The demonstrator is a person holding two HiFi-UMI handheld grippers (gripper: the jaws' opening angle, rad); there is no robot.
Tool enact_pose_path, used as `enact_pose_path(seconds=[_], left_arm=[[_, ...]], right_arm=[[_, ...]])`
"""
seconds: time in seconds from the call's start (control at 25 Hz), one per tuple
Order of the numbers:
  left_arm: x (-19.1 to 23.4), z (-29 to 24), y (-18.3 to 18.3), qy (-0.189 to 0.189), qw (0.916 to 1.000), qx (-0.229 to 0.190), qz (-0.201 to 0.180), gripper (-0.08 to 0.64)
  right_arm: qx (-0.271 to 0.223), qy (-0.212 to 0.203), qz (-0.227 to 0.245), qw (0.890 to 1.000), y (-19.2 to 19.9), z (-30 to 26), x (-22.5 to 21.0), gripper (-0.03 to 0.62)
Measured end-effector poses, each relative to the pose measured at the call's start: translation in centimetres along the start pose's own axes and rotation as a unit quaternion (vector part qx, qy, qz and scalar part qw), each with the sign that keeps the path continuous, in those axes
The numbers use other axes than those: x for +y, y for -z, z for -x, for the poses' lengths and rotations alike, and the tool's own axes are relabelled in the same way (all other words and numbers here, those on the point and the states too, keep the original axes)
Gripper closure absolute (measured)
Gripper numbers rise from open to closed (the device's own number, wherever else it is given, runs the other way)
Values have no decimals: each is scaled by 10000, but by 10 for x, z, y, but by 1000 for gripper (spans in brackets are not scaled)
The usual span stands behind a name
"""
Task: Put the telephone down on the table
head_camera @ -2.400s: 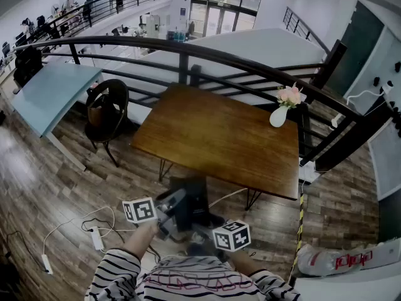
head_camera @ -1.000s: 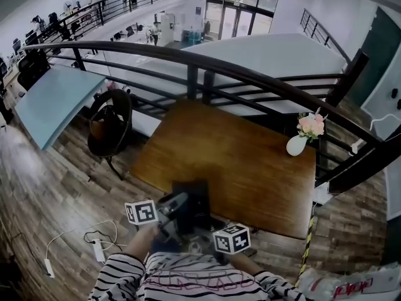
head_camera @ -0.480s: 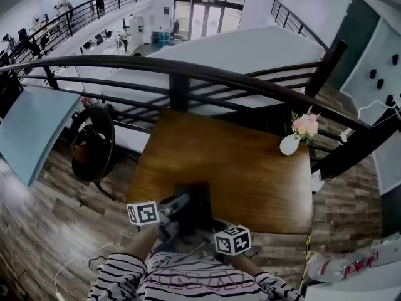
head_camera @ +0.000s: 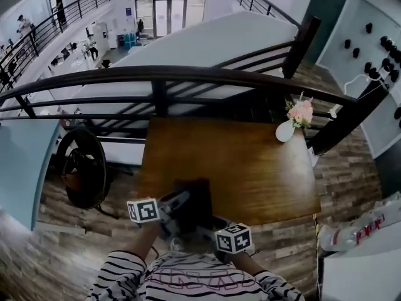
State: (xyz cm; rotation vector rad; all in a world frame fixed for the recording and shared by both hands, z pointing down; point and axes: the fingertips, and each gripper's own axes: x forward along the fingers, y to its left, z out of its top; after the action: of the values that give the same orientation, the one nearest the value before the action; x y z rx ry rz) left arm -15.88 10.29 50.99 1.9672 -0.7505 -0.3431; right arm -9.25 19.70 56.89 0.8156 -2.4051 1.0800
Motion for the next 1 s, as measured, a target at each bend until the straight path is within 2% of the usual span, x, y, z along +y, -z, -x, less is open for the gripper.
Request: enact_pose_path(seconds=[0.16, 0.36, 0.64, 1.0], left_arm=[[12, -6, -20, 199, 9991, 356, -84, 376], [23, -23, -44, 373, 9976, 572, -95, 376], [55, -75, -77, 390, 9977, 552, -30, 376], [91, -161, -135, 251, 9989, 406, 25, 376]], right_arm=[[-263, 246, -242, 9991, -13, -22, 2, 307], [-442, 458, -385, 9972, -37, -38, -8, 307], [-466, 500, -379, 9969, -79, -58, -58, 308], [-359, 353, -333, 9982, -155, -81, -138, 310]])
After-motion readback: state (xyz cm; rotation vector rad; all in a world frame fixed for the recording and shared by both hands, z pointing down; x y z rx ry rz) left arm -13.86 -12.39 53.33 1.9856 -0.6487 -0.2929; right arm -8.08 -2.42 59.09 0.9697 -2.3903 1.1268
